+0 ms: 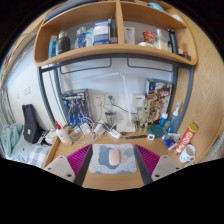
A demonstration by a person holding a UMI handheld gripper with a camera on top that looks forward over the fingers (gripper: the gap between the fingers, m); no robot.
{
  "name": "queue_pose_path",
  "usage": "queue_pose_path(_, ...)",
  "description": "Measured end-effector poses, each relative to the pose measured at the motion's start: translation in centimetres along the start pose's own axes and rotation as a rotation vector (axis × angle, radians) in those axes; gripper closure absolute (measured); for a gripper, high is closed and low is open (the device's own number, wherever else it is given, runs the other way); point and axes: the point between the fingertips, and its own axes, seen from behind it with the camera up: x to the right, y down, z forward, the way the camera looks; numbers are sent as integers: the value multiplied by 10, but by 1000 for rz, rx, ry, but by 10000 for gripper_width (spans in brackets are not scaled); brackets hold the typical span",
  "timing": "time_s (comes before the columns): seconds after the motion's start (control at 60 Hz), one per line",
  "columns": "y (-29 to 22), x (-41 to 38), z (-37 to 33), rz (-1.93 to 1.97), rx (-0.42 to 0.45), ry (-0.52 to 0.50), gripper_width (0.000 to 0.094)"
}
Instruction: Arrange mouse
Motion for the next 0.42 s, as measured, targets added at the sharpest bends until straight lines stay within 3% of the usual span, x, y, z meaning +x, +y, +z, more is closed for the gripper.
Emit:
queue_pose_path(0.067, 7, 12, -42, -6, 13, 4, 106)
queue_pose_path(0.417, 59, 18, -49, -48, 21, -58, 118)
